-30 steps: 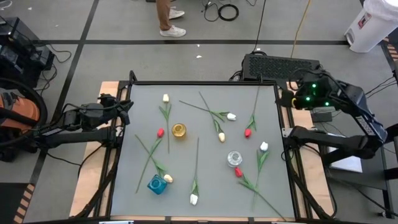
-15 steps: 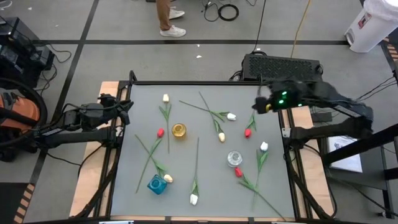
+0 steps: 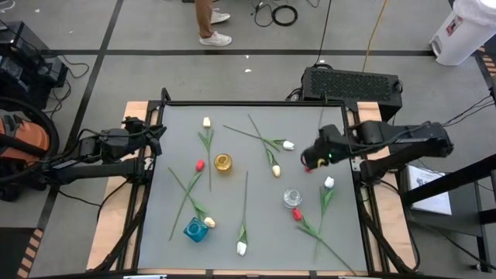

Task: Sort flowers into vase by color
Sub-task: Put the bottom right white tulip into the yellow vase

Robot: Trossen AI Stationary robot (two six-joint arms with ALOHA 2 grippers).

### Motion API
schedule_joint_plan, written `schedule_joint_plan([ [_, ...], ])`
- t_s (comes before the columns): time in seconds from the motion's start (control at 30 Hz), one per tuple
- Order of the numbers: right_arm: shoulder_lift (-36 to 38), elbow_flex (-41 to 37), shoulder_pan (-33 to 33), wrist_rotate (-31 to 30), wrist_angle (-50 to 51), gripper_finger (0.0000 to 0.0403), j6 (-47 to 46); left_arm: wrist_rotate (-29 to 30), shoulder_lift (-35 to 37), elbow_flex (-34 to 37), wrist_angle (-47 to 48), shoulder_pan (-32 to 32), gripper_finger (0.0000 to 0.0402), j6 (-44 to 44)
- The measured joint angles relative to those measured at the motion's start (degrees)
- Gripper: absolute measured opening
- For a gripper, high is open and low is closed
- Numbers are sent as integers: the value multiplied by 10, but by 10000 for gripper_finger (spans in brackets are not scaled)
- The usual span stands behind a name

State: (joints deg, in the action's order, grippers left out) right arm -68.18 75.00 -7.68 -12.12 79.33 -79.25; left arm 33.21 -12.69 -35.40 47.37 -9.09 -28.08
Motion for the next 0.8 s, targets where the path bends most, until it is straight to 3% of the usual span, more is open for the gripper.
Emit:
schedule_joint_plan([
  [0.27, -5, 0, -93, 0, 79, 212, -195, 0, 0, 0, 0, 0, 98, 0],
  [0.53, -61, -7, -175, 5, 106, 212, -349, 0, 0, 0, 0, 0, 98, 0],
  [0.8, -141, -18, -209, 69, 105, 212, -408, 0, 0, 0, 0, 0, 98, 0],
])
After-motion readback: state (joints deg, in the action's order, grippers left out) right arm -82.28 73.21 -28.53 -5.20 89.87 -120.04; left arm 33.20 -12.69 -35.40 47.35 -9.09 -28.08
